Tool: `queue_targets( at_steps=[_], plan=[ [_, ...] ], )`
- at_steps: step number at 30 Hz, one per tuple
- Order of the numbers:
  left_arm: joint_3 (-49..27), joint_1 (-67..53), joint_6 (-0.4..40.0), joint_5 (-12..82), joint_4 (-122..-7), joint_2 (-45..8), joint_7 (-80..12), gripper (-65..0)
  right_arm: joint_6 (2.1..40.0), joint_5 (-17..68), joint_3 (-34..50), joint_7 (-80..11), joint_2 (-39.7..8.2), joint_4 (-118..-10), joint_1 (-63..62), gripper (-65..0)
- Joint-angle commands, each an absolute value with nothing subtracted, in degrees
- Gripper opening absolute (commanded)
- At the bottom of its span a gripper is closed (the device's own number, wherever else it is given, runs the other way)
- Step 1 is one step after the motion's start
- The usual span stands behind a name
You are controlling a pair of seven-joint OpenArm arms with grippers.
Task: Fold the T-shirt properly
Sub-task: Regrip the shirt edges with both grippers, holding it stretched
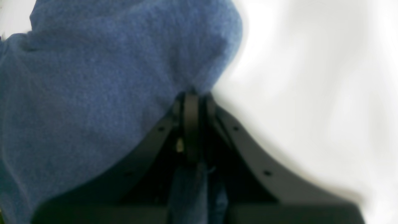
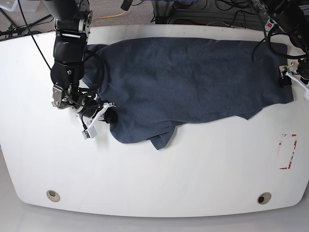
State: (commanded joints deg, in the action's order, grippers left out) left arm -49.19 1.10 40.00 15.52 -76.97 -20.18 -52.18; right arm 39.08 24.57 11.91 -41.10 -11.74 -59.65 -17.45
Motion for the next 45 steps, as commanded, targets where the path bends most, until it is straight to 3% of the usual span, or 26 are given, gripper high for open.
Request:
queue_targets(
  at_steps=[5, 13, 37, 39, 41, 43, 45],
  plan=[
    [-48.92, 1.45, 40.0, 15.52, -76.18, -20.18, -52.18, -5.8, 39.08, 24.57, 11.91, -41.1, -11.74, -59.65, -17.45, -65.0],
    [-48.92, 7.69, 40.0, 15.25, -65.89, -22.2, -52.09, -5.8, 39.08, 24.57, 11.91, -41.1, -11.65, -59.65, -17.45, -65.0],
    [-48.84, 12.18, 40.0, 15.08, -60.79, -22.46, -51.82, -6.4, 39.08, 24.66, 12.09, -41.1, -11.65, -59.65, -17.45, -65.0],
    [-48.84, 12.18, 40.0, 15.08, -60.79, -22.46, -51.82, -12.8, 39.08, 24.66, 12.09, -41.1, -11.56, -59.56, -17.45, -65.0],
    [-48.84, 12.18, 40.0, 15.08, -60.79, -22.37, -51.82, -24.9, 39.08, 24.66, 12.26, -41.1, -10.86, -59.56, -17.45, -65.0],
    [-48.84, 12.18, 40.0, 15.08, -60.79, -22.2, -51.38, -32.9, 39.08, 24.66, 12.26, -41.1, -10.77, -59.56, -17.45, -65.0],
    [-48.84, 12.18, 40.0, 15.08, -60.79, -22.11, -49.98, -32.2, 39.08, 24.66, 12.26, -41.1, -10.68, -59.56, -17.45, -65.0]
  ],
)
